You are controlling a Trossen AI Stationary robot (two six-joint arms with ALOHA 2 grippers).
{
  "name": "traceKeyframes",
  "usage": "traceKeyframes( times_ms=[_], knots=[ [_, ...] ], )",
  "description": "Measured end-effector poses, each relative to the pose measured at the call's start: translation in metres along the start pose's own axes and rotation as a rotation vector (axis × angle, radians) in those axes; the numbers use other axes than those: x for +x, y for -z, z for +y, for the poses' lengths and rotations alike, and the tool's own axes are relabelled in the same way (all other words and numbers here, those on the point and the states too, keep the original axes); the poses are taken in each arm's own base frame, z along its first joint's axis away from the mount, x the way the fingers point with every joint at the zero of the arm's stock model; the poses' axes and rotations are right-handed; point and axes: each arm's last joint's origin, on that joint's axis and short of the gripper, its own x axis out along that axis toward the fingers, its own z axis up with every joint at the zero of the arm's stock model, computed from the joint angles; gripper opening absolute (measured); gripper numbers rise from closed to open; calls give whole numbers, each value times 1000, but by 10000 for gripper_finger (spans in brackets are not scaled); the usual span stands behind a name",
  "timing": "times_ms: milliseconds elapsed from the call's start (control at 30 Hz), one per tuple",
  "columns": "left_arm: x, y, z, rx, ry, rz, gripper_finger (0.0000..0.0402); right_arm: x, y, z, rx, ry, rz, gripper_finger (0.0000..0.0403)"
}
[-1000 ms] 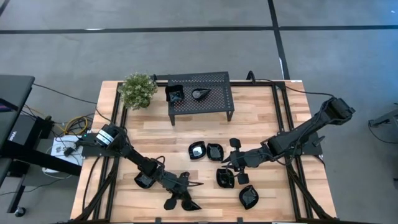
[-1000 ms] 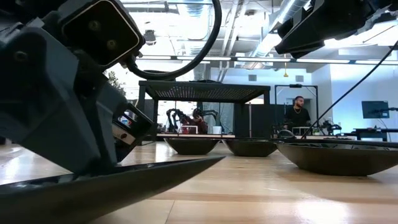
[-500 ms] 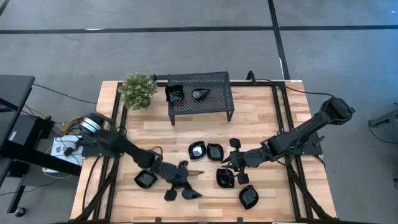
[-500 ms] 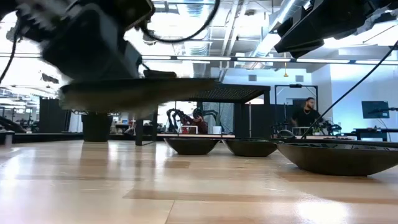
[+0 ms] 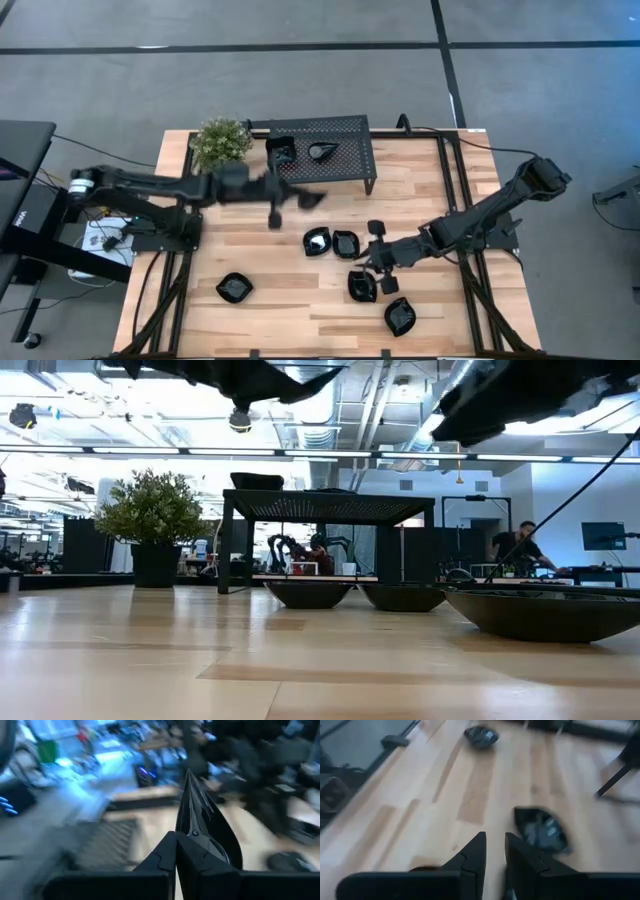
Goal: Pick & Place Mini shaped plates
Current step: Stack the drop shaped plate on top of the drop shaped plates on the shelf
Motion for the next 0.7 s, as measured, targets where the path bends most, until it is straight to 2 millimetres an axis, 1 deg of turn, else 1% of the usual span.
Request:
traceKeyframes(
  times_ms=[100, 233, 300, 367, 500, 600, 700],
  knots=[
    [0, 1, 32, 53, -84, -40, 4, 3, -8, -15, -47, 106, -66, 66],
    [6, 1, 68, 47, -202, -20, 4, 6, -17, -47, 19, 337, -139, 66],
    [14, 2, 80, 38, -238, -5, 4, 7, -18, -64, 43, 406, -152, 66],
    [24, 4, 88, 37, -249, 18, 4, 7, -19, -80, 58, 458, -160, 66],
    [51, 10, 96, 76, -247, 66, 4, 6, -15, -105, 77, 542, -131, 66],
    [68, 20, 100, 122, -299, 133, 4, 6, -10, -116, 87, 574, -92, 66],
    [72, 25, 104, 178, -381, 193, 4, 6, -6, -120, 83, 586, -53, 65]
  ],
)
